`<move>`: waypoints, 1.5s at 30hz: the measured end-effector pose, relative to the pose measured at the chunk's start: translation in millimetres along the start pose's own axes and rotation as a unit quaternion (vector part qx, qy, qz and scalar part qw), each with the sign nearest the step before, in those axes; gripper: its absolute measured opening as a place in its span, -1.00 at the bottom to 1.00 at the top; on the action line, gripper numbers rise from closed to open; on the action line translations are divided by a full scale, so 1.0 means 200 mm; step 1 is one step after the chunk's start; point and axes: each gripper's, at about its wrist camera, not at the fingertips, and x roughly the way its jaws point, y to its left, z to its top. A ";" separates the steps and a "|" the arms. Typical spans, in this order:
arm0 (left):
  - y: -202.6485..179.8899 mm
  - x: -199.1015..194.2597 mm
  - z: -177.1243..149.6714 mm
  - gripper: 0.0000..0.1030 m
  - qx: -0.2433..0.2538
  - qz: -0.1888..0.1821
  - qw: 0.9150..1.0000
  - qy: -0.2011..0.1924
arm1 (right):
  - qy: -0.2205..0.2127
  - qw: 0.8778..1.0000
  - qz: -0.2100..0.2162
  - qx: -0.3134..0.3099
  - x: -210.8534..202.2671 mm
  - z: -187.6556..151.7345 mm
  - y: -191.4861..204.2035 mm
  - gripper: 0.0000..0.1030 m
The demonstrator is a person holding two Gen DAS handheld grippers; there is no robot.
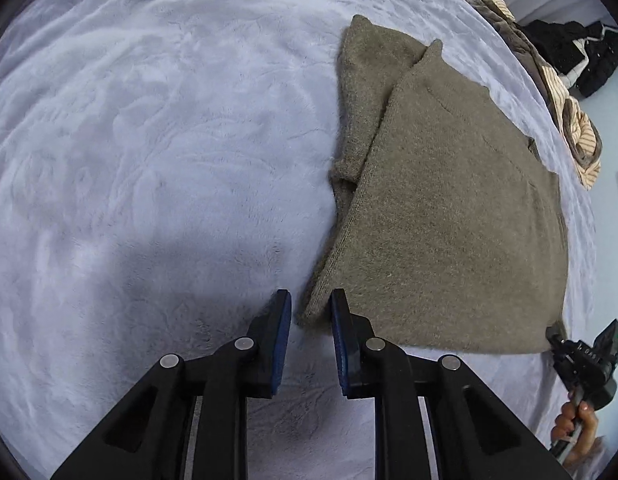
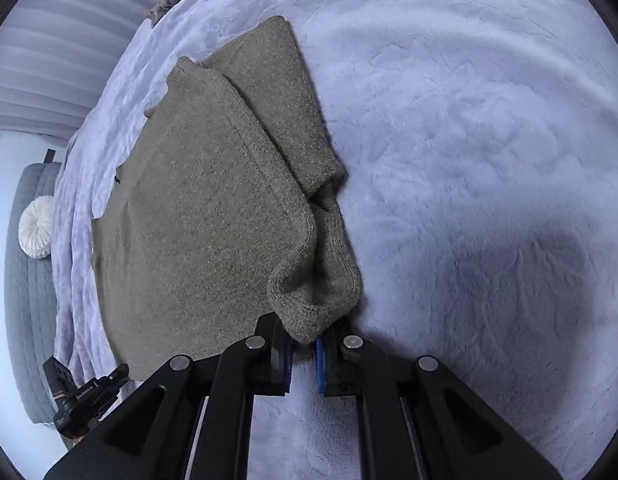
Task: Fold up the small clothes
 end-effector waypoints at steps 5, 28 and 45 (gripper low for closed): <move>-0.02 -0.04 -0.01 -0.58 0.020 0.024 1.000 -0.002 | 0.017 1.000 -0.004 -0.003 -0.08 -0.10 0.10 -0.69; 0.34 -0.18 -0.05 0.84 0.001 0.077 0.995 -0.061 | 0.050 0.953 0.025 -0.299 0.92 -0.08 1.81 -0.69; 0.33 -0.12 0.01 0.84 -0.009 0.092 0.995 -0.029 | 0.103 0.921 0.030 -0.374 0.69 -0.41 1.76 -0.47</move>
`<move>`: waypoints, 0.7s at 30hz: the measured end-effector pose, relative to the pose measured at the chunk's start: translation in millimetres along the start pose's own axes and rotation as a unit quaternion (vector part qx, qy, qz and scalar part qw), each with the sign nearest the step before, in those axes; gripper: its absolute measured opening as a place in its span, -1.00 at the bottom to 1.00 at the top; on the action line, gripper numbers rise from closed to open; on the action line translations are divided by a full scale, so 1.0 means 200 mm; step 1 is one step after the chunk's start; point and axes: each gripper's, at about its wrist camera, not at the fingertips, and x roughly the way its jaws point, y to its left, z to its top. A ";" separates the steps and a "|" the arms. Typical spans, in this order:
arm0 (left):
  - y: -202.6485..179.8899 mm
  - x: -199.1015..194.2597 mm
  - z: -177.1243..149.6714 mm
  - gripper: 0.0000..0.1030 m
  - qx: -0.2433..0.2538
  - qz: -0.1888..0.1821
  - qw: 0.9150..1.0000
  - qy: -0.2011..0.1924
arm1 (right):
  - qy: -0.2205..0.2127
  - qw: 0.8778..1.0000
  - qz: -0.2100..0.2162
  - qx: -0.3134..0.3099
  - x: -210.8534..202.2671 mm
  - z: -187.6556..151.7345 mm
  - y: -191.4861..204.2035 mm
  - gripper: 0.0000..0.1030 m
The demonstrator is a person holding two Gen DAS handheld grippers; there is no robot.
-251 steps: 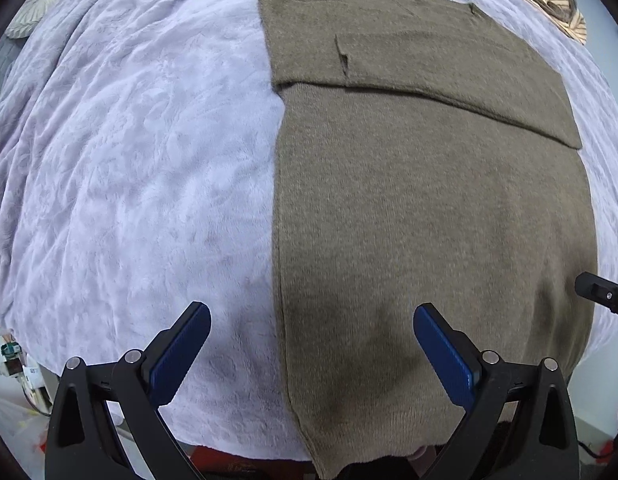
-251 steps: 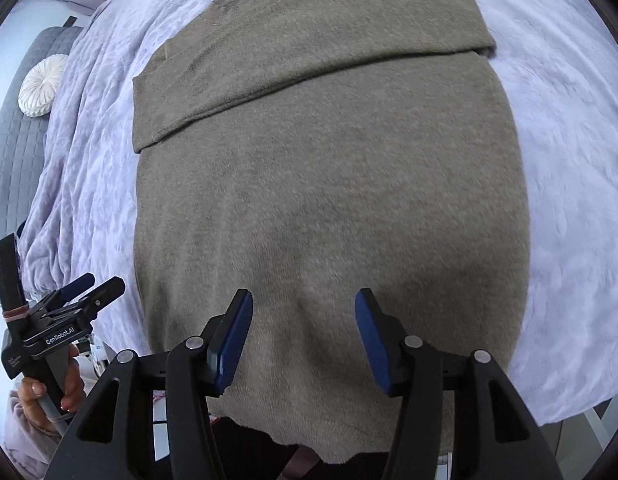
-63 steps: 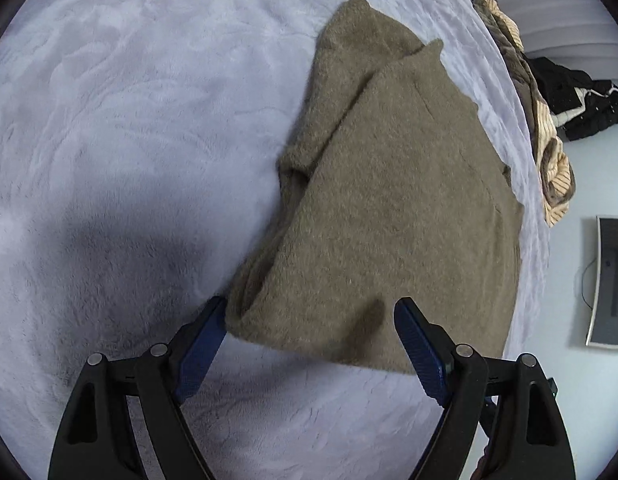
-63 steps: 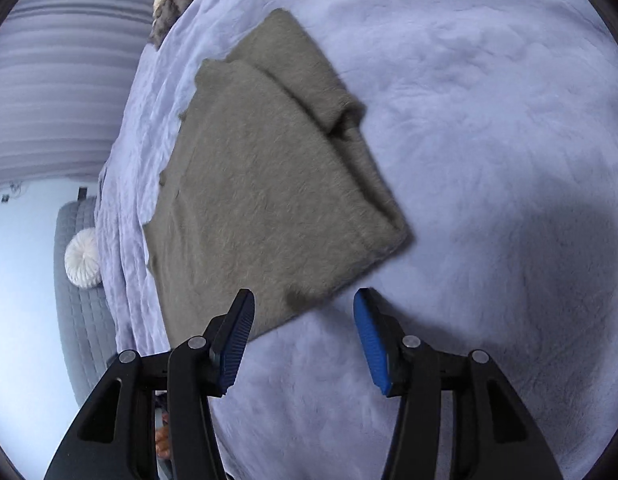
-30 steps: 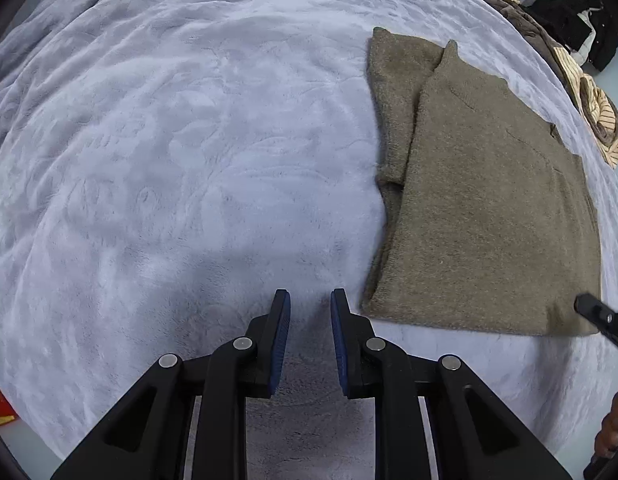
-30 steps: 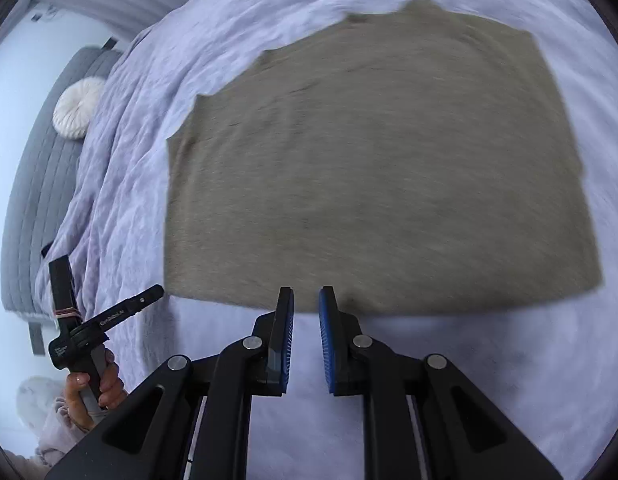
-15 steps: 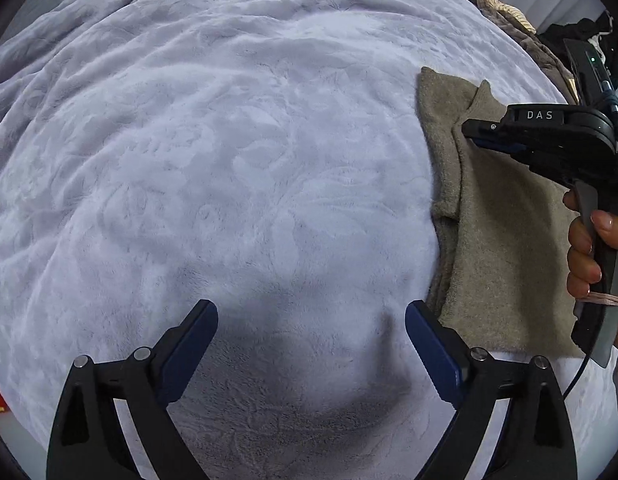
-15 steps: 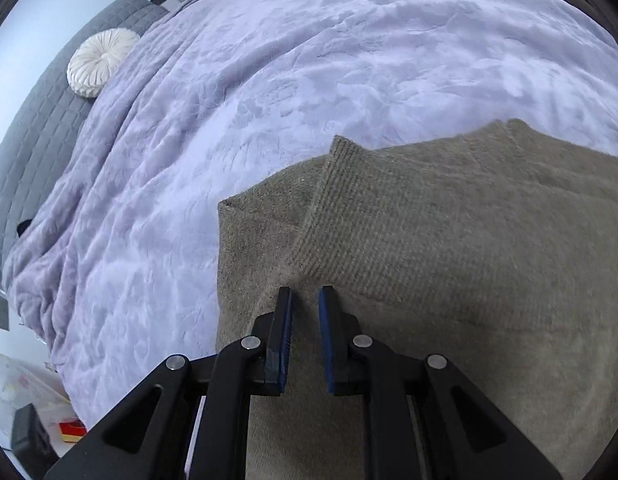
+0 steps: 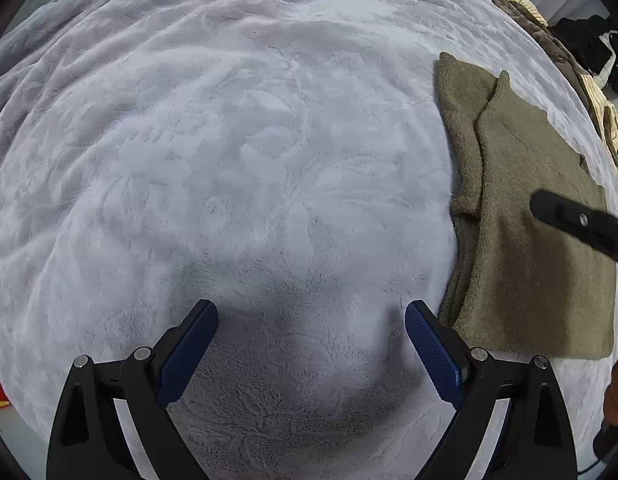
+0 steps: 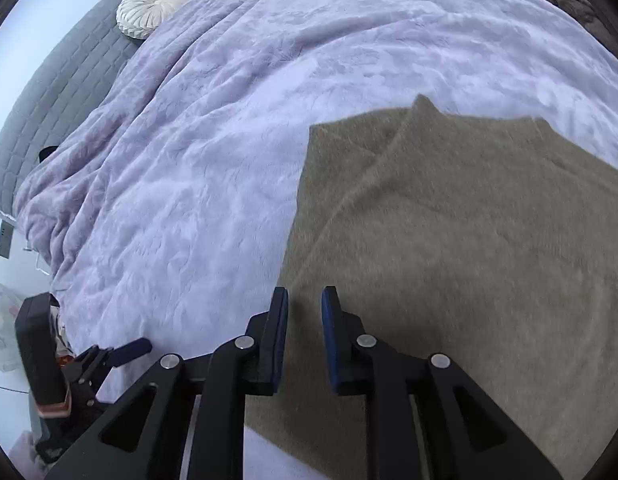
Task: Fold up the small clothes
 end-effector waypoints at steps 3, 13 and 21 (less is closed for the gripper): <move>-0.04 -0.01 -0.01 0.84 0.006 0.008 1.000 0.000 | 0.012 0.999 0.009 0.037 -0.07 -0.15 -0.08 -0.27; -0.24 -0.01 -0.03 0.84 0.043 0.011 0.999 0.010 | 0.020 0.990 0.019 0.138 -0.21 -0.52 -0.30 -0.13; -0.35 0.02 -0.06 0.84 0.045 -0.009 0.998 0.032 | 0.012 0.978 0.048 0.202 -0.21 -0.68 -0.39 0.00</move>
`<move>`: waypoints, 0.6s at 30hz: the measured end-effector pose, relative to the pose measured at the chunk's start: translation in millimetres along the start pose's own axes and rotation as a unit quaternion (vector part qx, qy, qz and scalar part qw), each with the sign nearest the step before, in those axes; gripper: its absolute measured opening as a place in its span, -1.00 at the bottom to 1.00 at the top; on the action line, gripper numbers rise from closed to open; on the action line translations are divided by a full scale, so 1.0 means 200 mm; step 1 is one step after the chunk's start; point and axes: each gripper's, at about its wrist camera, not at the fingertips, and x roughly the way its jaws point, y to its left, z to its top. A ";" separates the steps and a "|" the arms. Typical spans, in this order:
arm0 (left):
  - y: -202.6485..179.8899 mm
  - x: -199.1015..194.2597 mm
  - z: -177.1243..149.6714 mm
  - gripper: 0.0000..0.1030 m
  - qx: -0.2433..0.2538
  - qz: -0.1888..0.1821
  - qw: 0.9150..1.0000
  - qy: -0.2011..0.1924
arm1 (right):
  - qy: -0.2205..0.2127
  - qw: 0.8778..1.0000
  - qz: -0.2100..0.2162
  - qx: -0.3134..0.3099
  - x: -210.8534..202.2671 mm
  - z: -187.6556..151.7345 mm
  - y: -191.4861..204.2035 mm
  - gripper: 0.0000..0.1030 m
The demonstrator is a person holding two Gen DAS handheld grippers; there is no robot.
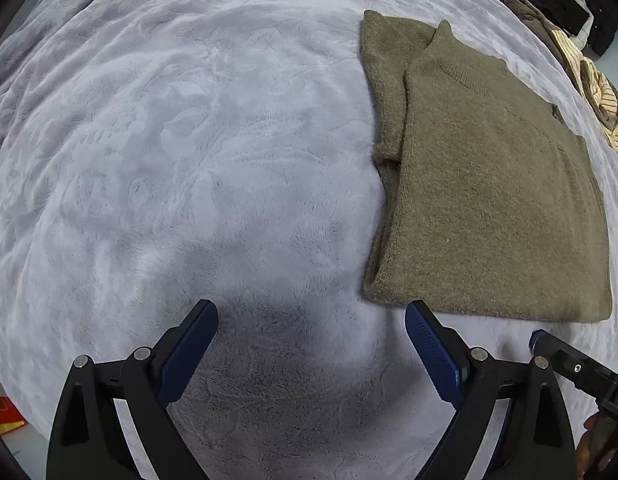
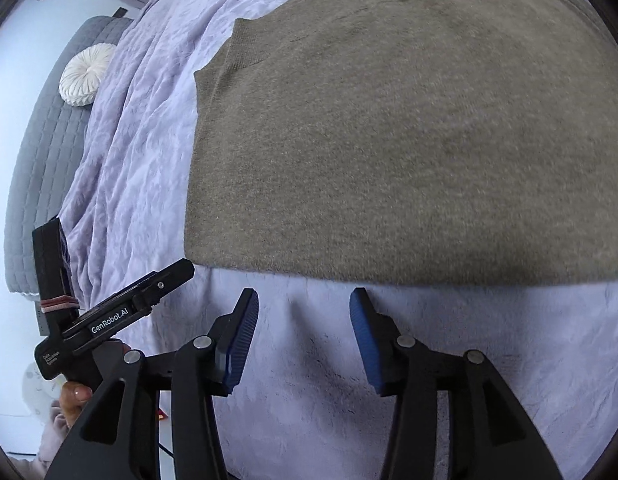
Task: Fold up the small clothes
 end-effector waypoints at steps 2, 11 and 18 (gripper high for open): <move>0.00 0.02 0.01 0.84 -0.009 -0.014 1.000 0.004 | -0.002 1.000 0.018 0.017 0.01 -0.02 -0.02 0.00; 0.10 -0.05 0.00 0.84 -0.067 -0.061 0.996 -0.012 | -0.009 0.974 0.175 0.147 0.30 0.04 -0.03 0.00; 0.24 -0.09 -0.03 0.84 -0.068 -0.047 0.996 -0.013 | 0.012 0.960 0.226 0.163 0.51 0.17 0.12 -0.84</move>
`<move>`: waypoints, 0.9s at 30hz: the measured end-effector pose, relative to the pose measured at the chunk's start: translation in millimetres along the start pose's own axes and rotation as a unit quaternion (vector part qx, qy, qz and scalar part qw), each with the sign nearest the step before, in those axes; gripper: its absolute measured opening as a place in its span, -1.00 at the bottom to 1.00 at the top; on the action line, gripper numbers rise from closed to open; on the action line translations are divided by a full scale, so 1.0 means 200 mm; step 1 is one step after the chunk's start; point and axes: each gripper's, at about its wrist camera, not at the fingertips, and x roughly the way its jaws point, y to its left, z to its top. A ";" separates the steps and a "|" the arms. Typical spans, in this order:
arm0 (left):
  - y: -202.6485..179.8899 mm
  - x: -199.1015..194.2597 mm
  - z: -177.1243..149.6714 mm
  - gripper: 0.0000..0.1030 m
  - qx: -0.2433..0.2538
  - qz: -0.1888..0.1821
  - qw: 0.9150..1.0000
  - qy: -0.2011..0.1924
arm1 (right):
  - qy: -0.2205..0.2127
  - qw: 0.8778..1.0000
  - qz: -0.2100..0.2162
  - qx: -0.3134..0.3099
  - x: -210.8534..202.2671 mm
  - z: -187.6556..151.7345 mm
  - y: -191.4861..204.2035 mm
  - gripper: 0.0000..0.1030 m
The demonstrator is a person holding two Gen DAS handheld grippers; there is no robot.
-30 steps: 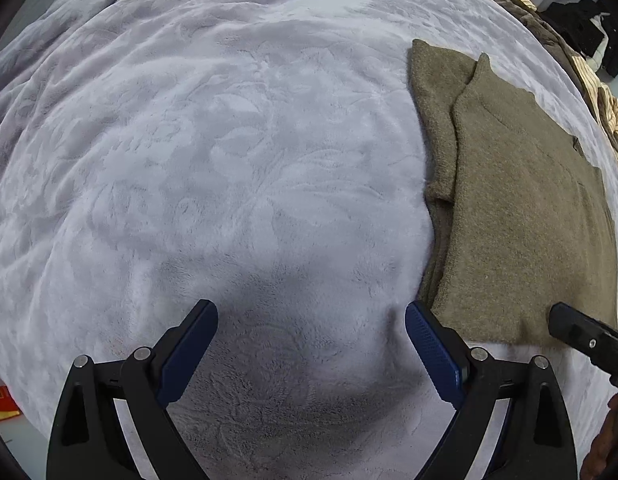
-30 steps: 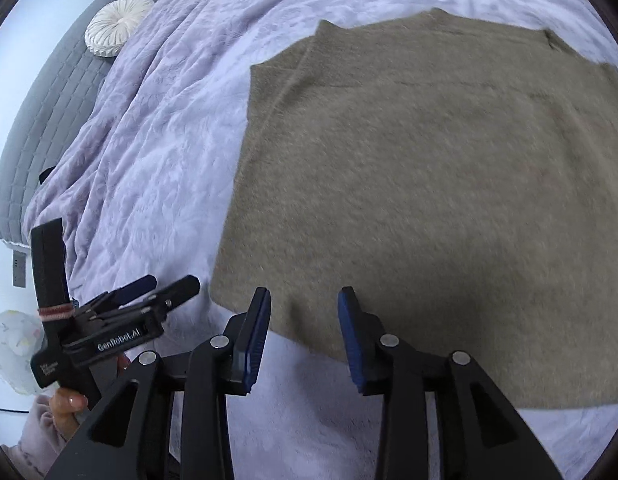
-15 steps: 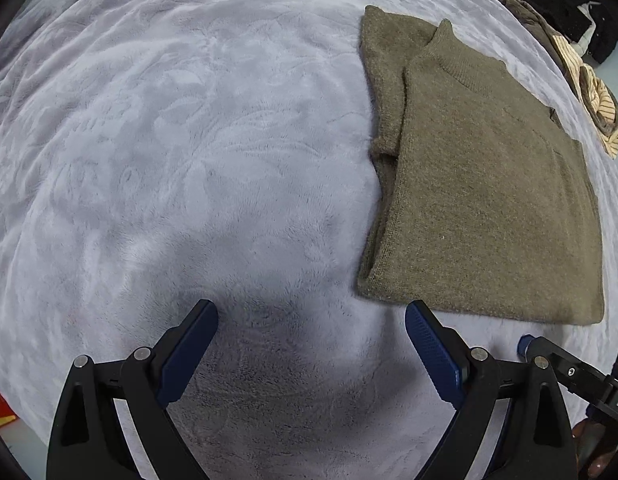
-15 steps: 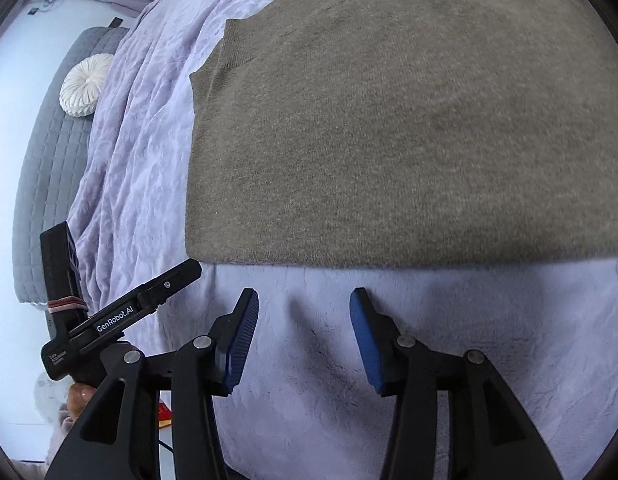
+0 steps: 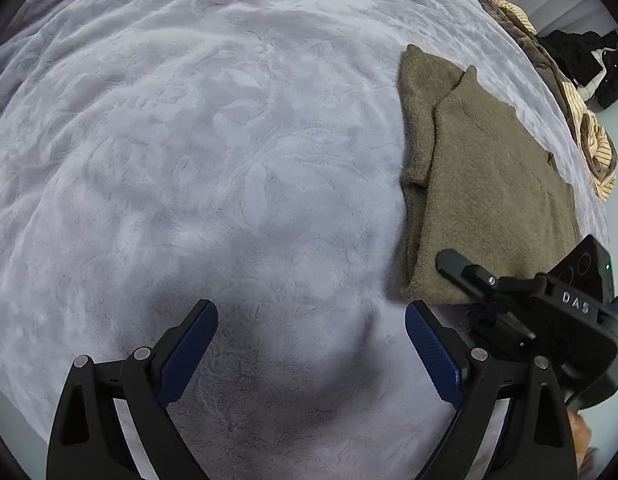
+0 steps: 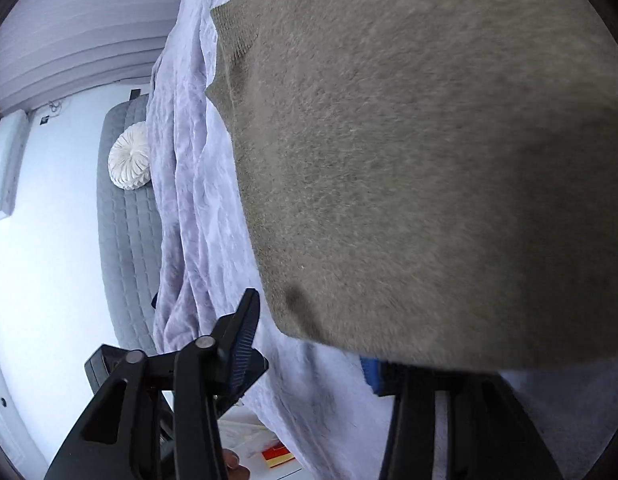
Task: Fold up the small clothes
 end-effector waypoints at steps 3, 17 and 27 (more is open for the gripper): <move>0.04 -0.05 0.00 0.84 0.007 -0.004 1.000 -0.015 | -0.003 0.998 -0.010 -0.069 -0.05 0.01 0.14 -0.85; -0.15 0.01 0.08 0.84 0.079 0.018 0.996 -0.030 | 0.077 0.975 -0.148 -0.148 0.01 -0.17 0.17 -0.78; -0.35 0.24 0.12 0.84 0.145 0.095 0.984 -0.031 | -0.058 0.918 -0.299 -0.255 -0.44 -0.04 0.25 -0.78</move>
